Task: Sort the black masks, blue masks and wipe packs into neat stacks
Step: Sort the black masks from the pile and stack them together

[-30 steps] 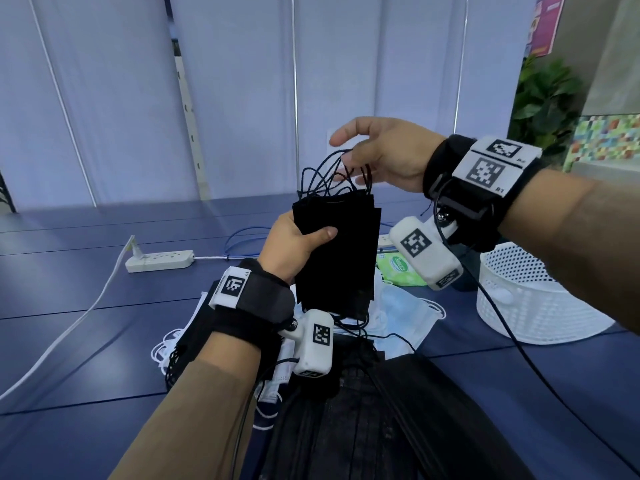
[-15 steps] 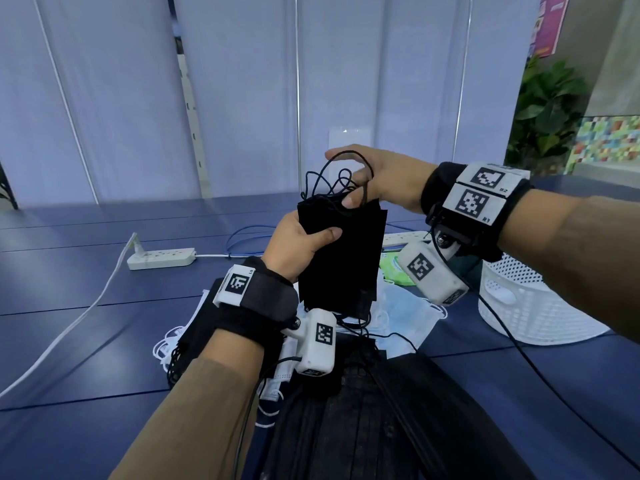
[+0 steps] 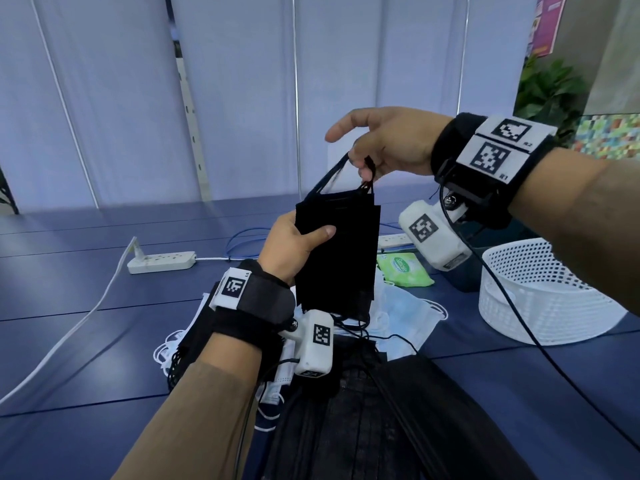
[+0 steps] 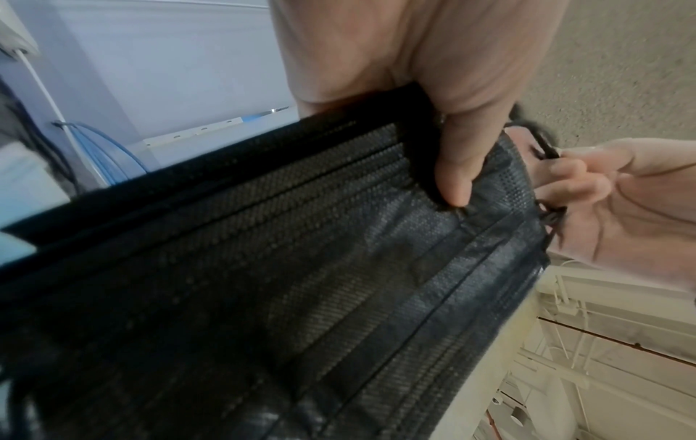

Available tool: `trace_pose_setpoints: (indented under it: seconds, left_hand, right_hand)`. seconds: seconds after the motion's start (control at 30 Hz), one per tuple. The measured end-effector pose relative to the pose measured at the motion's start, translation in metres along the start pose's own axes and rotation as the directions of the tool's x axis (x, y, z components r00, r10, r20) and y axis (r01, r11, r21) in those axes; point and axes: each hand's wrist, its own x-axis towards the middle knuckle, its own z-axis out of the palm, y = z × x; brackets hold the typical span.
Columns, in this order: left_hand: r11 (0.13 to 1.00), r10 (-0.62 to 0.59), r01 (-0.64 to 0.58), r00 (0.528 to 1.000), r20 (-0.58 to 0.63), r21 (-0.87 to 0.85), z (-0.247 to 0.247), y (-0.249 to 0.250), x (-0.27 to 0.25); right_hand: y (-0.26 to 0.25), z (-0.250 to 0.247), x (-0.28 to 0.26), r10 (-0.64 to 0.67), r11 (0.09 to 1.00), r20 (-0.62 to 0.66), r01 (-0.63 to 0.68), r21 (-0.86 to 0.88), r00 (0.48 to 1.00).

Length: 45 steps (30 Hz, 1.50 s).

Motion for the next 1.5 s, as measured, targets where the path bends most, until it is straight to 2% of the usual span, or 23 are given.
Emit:
trace_pose_setpoints:
  seconds: [0.17,0.27,0.37,0.43,0.5,0.63,0.87,1.03,1.2,1.4,1.5]
  left_hand:
    - [1.000,0.011,-0.011,1.000,-0.029,-0.022,0.004,0.001,-0.001]
    - [0.998,0.029,-0.031,0.999,-0.043,-0.055,0.007,0.005,-0.002]
    - [0.995,0.045,-0.052,0.996,-0.072,-0.089,0.007,0.006,0.000]
    - [0.994,0.043,-0.051,0.996,-0.080,-0.096,0.008,0.006,0.000]
    - [0.996,0.039,-0.044,0.997,-0.063,-0.083,0.008,0.005,0.000]
    - [0.996,0.034,-0.035,0.999,-0.019,-0.079,0.009,0.004,0.000]
    - [0.998,0.037,-0.038,0.999,-0.009,-0.053,0.007,0.003,0.001]
    - [0.998,0.039,-0.039,0.999,0.009,-0.040,0.006,0.003,0.002]
    - [0.998,0.036,-0.038,0.998,0.047,0.046,0.005,-0.002,0.003]
    - [1.000,0.025,-0.025,1.000,-0.002,0.008,0.004,-0.002,0.004]
    - [0.999,0.036,-0.036,0.999,-0.004,-0.002,0.005,-0.001,0.004]
  right_hand:
    - [-0.006,-0.003,0.002,-0.028,0.992,0.044,0.022,0.123,0.999]
    - [-0.013,0.003,0.007,-0.047,0.997,0.067,0.043,0.068,0.997]
    - [-0.019,0.009,0.015,-0.056,0.998,0.037,0.056,0.006,0.998]
    - [-0.020,0.012,0.018,-0.061,0.996,0.033,0.063,-0.057,0.998]
    - [-0.019,0.016,0.019,-0.068,0.978,0.064,0.080,-0.192,0.996]
    - [-0.013,0.029,0.017,-0.065,0.844,0.114,0.115,-0.524,0.991]
    - [-0.004,0.040,0.016,-0.060,0.799,0.096,0.106,-0.592,0.994]
    - [-0.001,0.043,0.016,-0.123,0.886,0.002,0.110,-0.451,0.992]
    - [-0.007,0.034,0.016,-0.021,0.972,-0.020,0.016,-0.232,1.000]
    - [-0.023,0.006,0.012,0.032,0.999,0.037,-0.032,-0.006,0.999]
    - [-0.020,0.004,0.011,0.017,1.000,0.041,-0.017,-0.002,0.999]
